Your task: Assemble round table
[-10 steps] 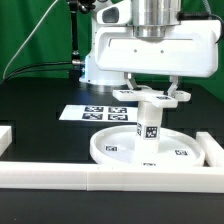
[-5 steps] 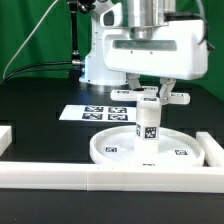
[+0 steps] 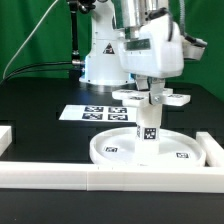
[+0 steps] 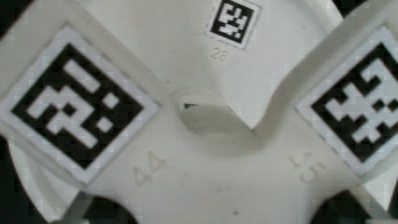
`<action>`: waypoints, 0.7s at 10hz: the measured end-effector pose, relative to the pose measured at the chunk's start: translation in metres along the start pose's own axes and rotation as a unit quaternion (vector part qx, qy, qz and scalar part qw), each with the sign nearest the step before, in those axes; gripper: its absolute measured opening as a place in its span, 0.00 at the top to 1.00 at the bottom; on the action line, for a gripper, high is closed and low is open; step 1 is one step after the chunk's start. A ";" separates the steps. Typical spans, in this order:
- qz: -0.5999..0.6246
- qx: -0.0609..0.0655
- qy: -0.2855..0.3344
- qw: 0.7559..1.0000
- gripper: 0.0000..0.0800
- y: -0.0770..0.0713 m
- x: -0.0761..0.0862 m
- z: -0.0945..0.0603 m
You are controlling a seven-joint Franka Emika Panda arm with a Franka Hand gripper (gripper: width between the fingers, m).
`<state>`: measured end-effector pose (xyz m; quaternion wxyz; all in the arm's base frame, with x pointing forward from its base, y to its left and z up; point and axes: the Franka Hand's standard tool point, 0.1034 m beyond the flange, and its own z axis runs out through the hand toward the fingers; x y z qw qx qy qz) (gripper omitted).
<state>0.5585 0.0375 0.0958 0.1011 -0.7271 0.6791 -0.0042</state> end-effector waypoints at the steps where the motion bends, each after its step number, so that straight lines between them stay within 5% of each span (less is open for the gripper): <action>1: 0.037 0.007 0.000 0.999 0.44 -0.001 0.000 0.000; 4: 0.158 0.007 -0.010 0.987 0.44 -0.002 0.001 -0.001; 5: 0.218 0.020 -0.007 0.976 0.44 -0.002 0.000 0.000; 7: 0.261 0.024 -0.009 0.965 0.44 -0.002 0.001 0.000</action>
Offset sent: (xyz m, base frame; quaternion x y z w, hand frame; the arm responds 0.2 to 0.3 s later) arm -0.0046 0.0008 0.0016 -0.0349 -0.0113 0.2602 0.9648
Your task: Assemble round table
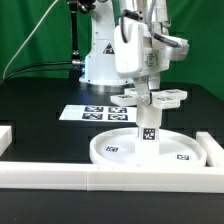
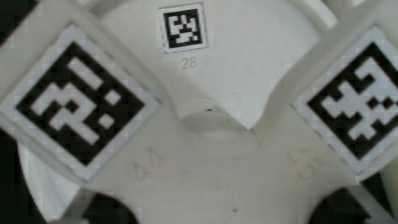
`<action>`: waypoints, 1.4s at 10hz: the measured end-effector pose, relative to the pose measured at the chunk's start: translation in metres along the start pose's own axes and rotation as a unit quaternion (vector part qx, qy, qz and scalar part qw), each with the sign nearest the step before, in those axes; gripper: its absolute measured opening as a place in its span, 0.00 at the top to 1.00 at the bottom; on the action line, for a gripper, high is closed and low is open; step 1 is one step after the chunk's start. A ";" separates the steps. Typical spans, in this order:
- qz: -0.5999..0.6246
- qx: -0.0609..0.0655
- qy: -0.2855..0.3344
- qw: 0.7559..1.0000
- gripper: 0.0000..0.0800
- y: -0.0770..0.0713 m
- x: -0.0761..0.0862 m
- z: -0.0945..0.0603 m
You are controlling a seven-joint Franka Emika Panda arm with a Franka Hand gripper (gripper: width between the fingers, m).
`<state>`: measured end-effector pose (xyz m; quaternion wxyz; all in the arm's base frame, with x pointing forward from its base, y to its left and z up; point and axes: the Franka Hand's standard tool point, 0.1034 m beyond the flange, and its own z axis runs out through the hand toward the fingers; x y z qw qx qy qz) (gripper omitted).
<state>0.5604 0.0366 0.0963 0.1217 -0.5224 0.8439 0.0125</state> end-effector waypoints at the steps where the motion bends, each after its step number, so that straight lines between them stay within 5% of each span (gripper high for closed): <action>1: -0.012 0.000 0.000 1.000 0.44 0.000 0.000 0.000; 3: -0.046 -0.009 -0.006 0.999 0.23 0.000 -0.003 -0.009; 6: -0.062 0.009 -0.029 0.998 0.19 -0.003 -0.013 -0.039; 9: -0.107 0.007 -0.025 0.994 0.19 -0.002 -0.012 -0.034; 11: -0.248 -0.023 -0.014 0.968 0.19 0.007 -0.017 -0.028; 14: -0.376 -0.025 -0.016 0.926 0.19 0.007 -0.019 -0.028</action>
Offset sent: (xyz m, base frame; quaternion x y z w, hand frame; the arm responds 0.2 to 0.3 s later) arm -0.0099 0.0006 0.0364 -0.0176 -0.0326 -0.0428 0.9984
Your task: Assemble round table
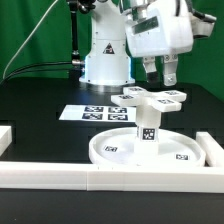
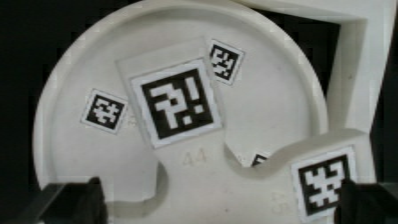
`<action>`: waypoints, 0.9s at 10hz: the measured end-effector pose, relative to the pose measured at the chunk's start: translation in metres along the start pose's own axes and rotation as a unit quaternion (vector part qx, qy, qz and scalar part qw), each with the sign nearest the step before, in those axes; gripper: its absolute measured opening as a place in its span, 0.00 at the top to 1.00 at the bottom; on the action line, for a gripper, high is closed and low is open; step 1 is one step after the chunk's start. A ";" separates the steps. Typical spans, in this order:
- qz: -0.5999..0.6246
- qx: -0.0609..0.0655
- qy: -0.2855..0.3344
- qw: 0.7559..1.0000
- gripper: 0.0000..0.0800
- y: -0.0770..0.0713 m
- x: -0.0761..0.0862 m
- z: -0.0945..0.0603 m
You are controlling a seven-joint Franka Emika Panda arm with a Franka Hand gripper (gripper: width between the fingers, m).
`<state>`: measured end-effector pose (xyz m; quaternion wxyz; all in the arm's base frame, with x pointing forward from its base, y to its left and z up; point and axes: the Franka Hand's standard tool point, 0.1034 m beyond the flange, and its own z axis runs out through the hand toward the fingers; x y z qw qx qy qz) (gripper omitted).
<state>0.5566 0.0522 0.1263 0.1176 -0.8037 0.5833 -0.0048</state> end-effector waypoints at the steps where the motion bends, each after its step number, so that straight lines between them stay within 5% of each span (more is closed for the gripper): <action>1: -0.035 0.000 0.000 0.999 0.19 0.000 0.000 0.000; 4: -0.138 -0.003 0.000 0.990 0.19 0.000 0.000 0.000; 6: -0.286 -0.030 -0.007 0.958 0.19 -0.007 -0.005 -0.006; 9: -0.398 -0.038 -0.019 0.916 0.19 -0.010 -0.006 -0.006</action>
Offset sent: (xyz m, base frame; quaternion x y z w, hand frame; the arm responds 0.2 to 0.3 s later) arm 0.0000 0.0000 0.0000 0.0000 0.0000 -0.1296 0.9916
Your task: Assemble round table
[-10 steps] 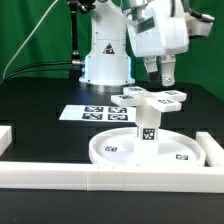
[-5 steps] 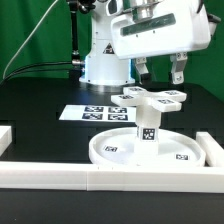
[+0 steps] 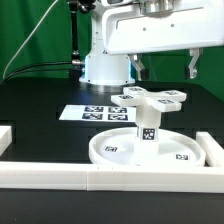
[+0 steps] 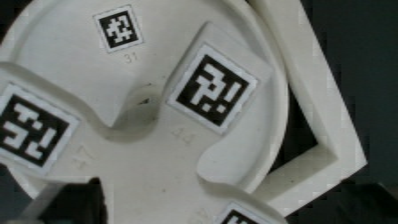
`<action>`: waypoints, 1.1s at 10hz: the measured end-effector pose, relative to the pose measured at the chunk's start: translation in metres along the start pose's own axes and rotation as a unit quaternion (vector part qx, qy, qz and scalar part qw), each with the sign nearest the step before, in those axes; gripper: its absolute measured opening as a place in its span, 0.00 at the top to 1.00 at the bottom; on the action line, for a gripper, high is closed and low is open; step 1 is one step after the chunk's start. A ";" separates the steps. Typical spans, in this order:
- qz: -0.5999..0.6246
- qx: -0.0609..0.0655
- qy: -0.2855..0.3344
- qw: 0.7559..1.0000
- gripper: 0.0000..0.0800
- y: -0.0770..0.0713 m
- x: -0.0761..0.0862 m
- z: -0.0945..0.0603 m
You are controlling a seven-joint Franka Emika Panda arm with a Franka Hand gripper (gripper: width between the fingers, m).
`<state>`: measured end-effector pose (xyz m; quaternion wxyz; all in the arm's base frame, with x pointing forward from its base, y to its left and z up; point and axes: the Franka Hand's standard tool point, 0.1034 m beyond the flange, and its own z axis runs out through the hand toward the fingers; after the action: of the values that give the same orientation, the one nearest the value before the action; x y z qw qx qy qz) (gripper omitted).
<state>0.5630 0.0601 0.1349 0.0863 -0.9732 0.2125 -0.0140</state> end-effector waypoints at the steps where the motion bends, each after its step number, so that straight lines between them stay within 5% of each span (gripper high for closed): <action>1: -0.028 0.000 0.000 1.000 0.19 0.000 0.000 0.000; 3: -0.104 -0.002 -0.001 0.995 0.19 0.001 0.000 0.000; 6: -0.255 -0.031 -0.005 0.966 0.19 -0.002 0.003 -0.002; 11: -0.408 -0.033 -0.011 0.912 0.19 0.002 0.006 -0.001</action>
Offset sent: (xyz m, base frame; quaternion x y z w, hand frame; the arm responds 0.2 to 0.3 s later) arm 0.0057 0.0011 0.0018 -0.0399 -0.0109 -0.3228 0.9455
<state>0.5673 0.0560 0.1353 0.0434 -0.9777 -0.2032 -0.0308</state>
